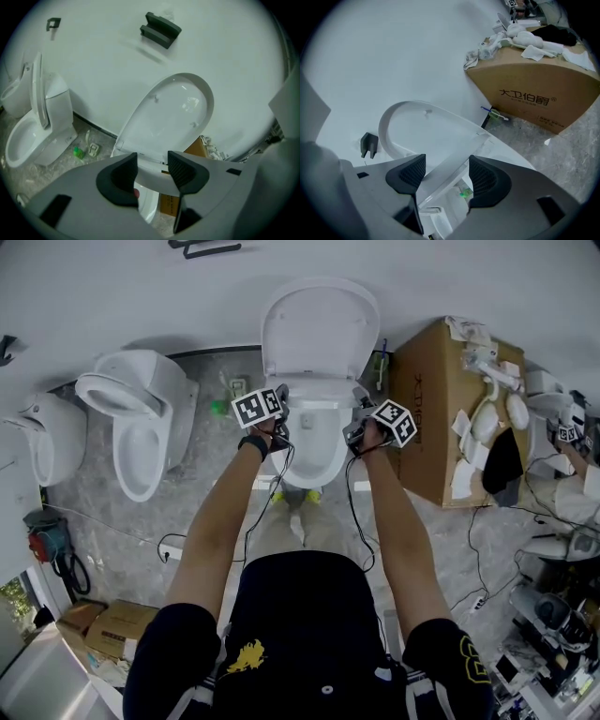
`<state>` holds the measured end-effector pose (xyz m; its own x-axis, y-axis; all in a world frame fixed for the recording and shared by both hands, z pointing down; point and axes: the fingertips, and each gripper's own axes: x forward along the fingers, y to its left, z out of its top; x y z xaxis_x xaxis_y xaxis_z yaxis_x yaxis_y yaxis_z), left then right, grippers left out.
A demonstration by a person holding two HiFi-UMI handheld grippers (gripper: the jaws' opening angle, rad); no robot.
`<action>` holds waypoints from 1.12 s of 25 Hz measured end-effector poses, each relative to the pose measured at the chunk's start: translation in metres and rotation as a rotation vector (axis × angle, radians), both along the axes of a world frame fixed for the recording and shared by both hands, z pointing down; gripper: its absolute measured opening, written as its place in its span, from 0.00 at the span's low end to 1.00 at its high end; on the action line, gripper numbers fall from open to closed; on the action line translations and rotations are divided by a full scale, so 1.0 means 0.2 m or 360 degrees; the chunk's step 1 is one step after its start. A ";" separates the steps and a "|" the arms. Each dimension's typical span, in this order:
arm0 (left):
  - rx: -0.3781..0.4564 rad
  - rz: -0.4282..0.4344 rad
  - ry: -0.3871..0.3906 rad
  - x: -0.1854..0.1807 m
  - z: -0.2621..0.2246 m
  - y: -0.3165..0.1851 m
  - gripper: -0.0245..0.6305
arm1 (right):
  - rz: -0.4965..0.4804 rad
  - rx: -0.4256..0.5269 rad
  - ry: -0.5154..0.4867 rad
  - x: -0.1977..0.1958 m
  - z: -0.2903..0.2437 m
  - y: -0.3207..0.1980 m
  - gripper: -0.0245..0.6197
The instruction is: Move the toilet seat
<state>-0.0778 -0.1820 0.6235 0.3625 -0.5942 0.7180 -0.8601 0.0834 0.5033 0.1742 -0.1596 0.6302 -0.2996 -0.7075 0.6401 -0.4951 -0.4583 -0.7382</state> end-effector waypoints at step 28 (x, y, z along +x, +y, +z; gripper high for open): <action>0.0496 0.0076 -0.0304 -0.10 -0.07 -0.23 0.12 | 0.0263 0.0174 -0.0238 0.01 -0.08 -0.38 0.52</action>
<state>-0.0971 -0.2279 0.6087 0.2721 -0.7805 0.5628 -0.9402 -0.0912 0.3282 0.1769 -0.2363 0.6136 -0.2598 -0.8175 0.5140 -0.3013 -0.4371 -0.8474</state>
